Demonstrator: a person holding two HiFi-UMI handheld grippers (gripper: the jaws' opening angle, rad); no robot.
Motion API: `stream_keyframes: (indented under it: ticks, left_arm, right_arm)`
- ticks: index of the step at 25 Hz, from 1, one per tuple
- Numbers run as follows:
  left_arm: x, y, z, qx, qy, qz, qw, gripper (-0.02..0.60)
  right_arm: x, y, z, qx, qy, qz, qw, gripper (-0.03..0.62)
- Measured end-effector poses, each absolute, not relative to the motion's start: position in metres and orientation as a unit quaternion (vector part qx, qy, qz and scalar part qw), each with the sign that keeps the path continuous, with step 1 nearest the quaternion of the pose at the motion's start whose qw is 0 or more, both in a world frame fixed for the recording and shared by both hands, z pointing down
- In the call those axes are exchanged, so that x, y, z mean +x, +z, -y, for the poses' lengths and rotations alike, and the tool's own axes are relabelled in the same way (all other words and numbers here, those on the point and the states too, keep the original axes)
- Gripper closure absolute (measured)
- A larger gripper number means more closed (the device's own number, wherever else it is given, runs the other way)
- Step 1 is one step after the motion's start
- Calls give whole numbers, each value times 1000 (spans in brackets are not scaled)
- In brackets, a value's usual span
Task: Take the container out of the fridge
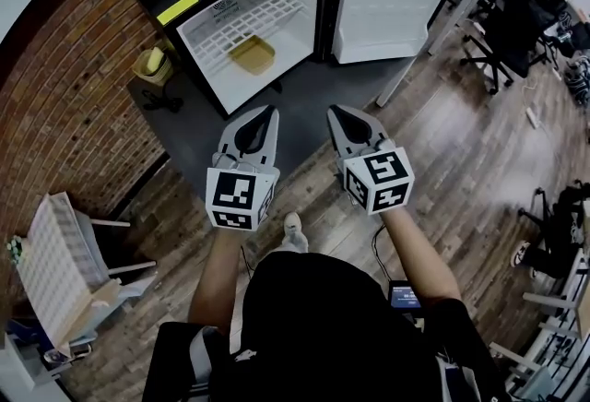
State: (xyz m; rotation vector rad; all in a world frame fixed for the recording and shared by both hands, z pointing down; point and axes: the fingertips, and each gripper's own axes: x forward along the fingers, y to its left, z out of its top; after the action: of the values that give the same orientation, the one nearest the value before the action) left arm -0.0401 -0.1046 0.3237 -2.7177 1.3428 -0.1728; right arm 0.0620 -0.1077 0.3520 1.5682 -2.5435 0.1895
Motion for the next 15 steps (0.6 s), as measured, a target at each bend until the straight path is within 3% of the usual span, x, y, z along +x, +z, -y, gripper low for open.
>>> stream_keyframes:
  ticks: [15]
  left_arm:
    - [-65,339,203,-903,-64,-424,38,568]
  right_arm:
    - [39,357,204,537,69,836,90,554]
